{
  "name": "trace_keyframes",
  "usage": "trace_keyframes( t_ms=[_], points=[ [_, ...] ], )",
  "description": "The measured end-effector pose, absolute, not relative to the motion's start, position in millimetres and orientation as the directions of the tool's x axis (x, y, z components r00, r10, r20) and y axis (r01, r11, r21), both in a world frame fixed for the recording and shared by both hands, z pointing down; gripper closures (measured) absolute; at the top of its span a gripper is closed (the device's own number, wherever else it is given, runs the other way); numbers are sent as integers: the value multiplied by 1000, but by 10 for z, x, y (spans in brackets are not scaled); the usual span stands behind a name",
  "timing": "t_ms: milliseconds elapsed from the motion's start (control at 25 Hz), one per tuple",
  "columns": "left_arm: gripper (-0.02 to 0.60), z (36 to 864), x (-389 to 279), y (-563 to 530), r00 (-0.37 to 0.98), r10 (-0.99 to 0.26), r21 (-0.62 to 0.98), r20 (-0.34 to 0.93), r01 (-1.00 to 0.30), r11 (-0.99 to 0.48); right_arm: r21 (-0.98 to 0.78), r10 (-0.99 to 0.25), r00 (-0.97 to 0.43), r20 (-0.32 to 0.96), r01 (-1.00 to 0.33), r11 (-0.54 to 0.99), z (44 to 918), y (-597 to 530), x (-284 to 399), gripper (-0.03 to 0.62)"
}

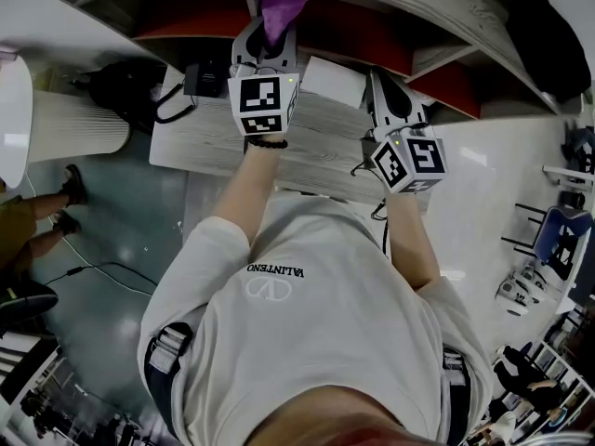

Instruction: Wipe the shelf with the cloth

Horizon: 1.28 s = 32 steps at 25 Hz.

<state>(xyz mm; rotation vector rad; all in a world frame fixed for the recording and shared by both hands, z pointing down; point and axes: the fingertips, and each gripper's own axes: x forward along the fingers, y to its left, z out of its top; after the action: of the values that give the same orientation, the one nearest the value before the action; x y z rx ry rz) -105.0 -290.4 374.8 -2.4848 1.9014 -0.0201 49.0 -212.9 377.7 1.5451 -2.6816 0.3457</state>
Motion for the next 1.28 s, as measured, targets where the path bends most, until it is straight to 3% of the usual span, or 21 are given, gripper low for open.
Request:
trace_keyframes(
  t_ms=[1280],
  points=[
    [485, 4278, -1024, -2924, 264, -960, -25, 88, -963, -267, -183, -857, -487, 168, -870, 458, 3945, -2117, 561, 595]
  ],
)
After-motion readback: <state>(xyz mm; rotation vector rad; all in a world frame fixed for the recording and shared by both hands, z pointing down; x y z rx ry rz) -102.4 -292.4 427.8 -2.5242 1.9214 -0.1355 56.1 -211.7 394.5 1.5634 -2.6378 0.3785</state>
